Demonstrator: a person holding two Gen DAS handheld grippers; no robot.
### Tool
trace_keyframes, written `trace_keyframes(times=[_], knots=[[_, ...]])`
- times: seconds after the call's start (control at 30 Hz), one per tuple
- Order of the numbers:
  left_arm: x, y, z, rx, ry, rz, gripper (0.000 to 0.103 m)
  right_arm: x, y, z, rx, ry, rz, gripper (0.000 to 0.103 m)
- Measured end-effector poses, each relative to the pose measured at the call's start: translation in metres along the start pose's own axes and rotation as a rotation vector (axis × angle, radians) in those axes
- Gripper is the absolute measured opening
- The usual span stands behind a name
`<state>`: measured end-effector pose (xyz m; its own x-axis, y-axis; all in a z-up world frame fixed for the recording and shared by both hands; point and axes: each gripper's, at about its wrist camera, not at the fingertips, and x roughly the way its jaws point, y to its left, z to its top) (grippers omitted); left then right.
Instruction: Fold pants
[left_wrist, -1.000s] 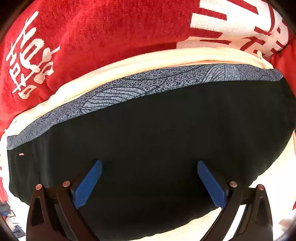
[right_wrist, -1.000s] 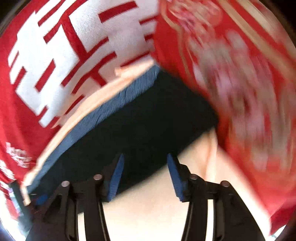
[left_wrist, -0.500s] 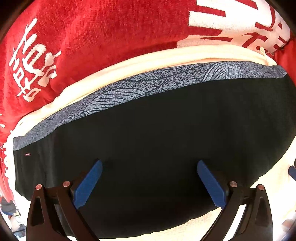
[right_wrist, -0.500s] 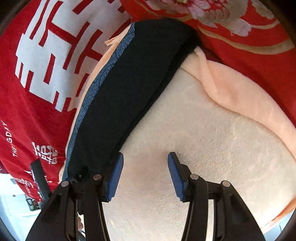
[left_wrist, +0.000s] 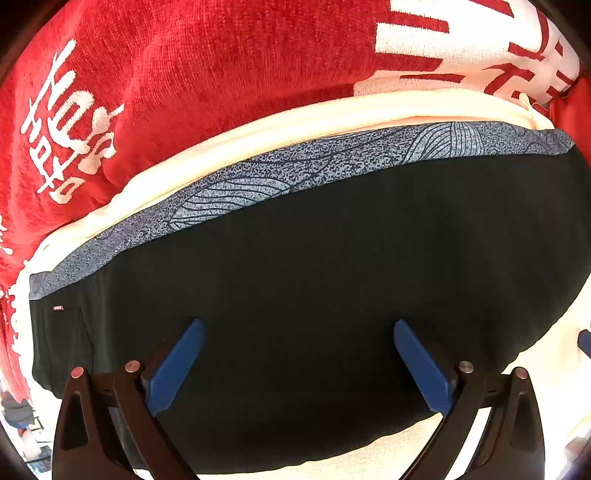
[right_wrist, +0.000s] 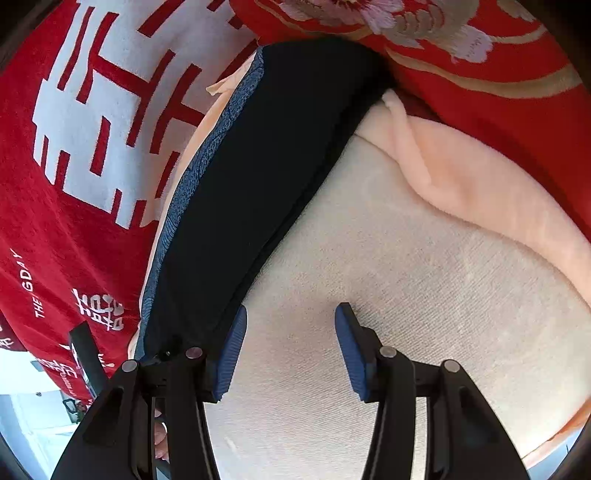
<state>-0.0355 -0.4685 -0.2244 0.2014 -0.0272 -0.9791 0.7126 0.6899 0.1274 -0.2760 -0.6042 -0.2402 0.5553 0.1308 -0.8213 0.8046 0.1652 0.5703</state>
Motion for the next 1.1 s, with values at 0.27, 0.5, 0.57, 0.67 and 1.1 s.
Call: trace_keyframes(times=[0.27,0.5,0.57,0.67,1.1], knots=[[0.001,0.005,-0.001,-0.002,-0.001,-0.007,0.103,-0.002,-0.004,0.0,0.036,-0.012,0.031,0.056],[0.005,0.011,0.0,-0.009,0.005,-0.029,0.103,-0.003,-0.003,0.001,0.043,-0.017,0.08,0.059],[0.005,0.012,-0.001,-0.005,0.002,-0.027,0.103,-0.003,-0.004,0.001,0.058,-0.024,0.1,0.059],[0.005,0.012,-0.001,-0.005,0.003,-0.024,0.103,-0.003,-0.008,0.002,0.099,-0.038,0.135,0.059],[0.004,0.008,-0.004,-0.015,-0.005,-0.016,0.103,-0.001,-0.015,0.017,0.159,-0.151,0.199,0.059]])
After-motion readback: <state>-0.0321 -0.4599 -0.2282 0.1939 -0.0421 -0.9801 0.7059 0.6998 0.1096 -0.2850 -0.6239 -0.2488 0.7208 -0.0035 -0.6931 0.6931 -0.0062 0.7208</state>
